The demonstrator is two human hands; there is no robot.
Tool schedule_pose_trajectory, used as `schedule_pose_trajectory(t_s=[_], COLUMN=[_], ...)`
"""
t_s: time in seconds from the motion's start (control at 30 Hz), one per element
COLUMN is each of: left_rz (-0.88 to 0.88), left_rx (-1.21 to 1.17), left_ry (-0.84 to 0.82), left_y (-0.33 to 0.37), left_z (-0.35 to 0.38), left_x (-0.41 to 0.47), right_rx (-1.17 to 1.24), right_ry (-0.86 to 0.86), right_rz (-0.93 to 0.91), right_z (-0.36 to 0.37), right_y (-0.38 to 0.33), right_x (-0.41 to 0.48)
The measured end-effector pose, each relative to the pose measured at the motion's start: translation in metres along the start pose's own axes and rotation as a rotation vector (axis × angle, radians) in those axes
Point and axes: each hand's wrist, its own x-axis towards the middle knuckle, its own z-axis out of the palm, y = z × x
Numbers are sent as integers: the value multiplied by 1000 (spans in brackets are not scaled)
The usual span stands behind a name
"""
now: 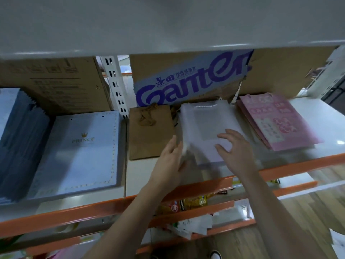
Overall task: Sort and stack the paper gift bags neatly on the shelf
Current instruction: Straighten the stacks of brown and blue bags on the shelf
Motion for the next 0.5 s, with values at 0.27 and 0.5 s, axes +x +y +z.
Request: schedule_pose_trajectory(t_s=[0.27,0.5], left_rz=[-238,-342], left_rx=[-49,4], left_ry=[-106,44], left_y=[57,75], left_z=[50,59], left_x=[18,18], right_rx=[-58,-69], right_ry=[-347,-412], right_rz=[-16,-156], right_z=[-42,-46], right_y=[73,93], right_x=[6,14])
